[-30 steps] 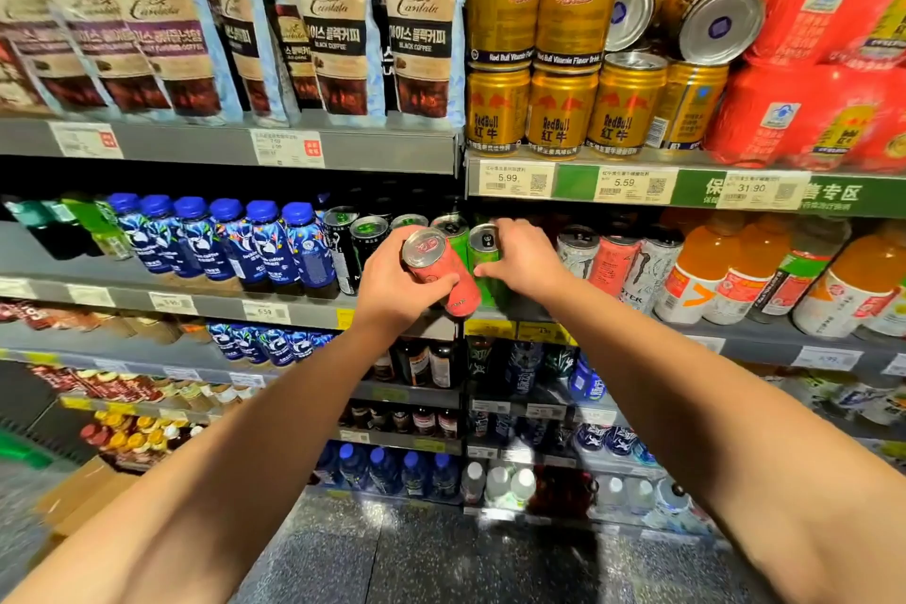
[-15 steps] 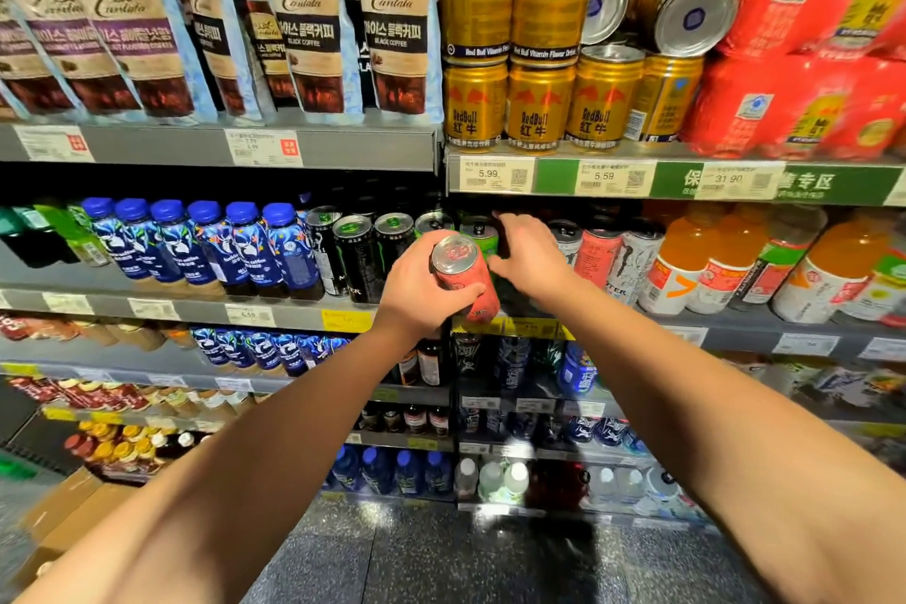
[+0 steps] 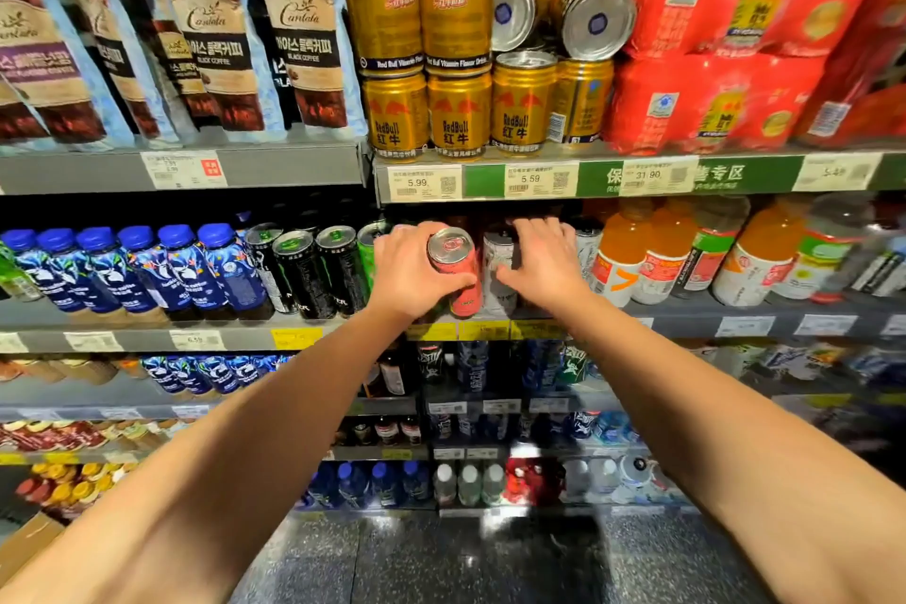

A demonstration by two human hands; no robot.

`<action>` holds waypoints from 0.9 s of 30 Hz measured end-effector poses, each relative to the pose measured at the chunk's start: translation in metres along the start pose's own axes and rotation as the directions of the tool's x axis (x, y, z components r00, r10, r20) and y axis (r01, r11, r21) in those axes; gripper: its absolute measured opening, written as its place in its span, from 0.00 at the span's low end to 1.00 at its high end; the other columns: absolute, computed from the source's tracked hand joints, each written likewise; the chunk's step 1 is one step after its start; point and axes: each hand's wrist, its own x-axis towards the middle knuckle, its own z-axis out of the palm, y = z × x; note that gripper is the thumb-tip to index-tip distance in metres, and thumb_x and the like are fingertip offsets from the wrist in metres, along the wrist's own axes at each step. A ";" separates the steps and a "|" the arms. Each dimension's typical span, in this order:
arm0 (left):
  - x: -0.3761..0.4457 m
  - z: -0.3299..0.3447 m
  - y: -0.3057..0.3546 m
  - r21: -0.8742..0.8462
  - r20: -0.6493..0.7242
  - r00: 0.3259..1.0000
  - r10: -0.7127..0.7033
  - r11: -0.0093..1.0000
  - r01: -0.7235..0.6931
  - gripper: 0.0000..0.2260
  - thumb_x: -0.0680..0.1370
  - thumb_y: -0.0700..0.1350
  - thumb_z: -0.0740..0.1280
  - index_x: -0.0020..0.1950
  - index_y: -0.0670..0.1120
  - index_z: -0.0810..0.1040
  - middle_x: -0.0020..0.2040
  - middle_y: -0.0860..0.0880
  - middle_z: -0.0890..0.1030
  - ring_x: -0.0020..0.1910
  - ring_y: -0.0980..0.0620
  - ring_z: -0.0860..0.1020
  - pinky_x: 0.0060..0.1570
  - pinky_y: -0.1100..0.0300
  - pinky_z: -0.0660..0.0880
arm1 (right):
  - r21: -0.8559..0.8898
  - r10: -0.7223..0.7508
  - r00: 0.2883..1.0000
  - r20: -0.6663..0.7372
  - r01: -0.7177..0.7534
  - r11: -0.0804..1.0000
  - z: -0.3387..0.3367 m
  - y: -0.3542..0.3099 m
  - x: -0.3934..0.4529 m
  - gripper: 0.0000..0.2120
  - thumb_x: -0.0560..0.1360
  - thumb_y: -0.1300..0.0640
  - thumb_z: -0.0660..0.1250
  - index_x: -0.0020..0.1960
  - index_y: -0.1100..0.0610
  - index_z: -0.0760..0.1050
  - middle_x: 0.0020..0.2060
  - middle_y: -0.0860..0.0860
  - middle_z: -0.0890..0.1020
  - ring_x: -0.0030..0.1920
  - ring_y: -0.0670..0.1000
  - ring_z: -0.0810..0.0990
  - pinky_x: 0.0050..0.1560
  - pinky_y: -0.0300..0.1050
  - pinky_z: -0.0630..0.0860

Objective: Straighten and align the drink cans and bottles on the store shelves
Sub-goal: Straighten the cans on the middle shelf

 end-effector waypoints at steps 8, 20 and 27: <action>0.019 0.007 0.012 0.095 0.078 0.994 -0.083 0.993 0.075 0.33 0.63 0.64 0.77 0.63 0.51 0.75 0.51 0.51 0.77 0.59 0.46 0.70 0.53 0.57 0.55 | 0.038 0.000 0.997 0.080 -0.003 0.999 -0.002 0.008 0.002 0.35 0.72 0.42 0.69 0.73 0.56 0.64 0.64 0.54 0.74 0.67 0.57 0.66 0.73 0.58 0.56; 0.043 0.015 0.015 0.239 0.180 0.965 -0.192 0.960 0.147 0.30 0.63 0.67 0.75 0.53 0.47 0.79 0.47 0.49 0.82 0.55 0.43 0.78 0.65 0.46 0.61 | 0.017 -0.007 0.981 0.192 0.004 1.000 -0.009 0.011 0.016 0.35 0.73 0.40 0.69 0.73 0.55 0.64 0.61 0.55 0.77 0.64 0.59 0.70 0.68 0.58 0.60; 0.044 0.015 0.018 0.299 0.209 0.957 -0.203 0.945 0.135 0.28 0.63 0.67 0.75 0.49 0.46 0.78 0.46 0.49 0.80 0.57 0.44 0.77 0.66 0.45 0.60 | 0.020 -0.013 0.978 0.210 0.009 1.000 -0.011 0.011 0.019 0.38 0.71 0.38 0.69 0.74 0.55 0.64 0.61 0.55 0.78 0.64 0.59 0.71 0.67 0.57 0.62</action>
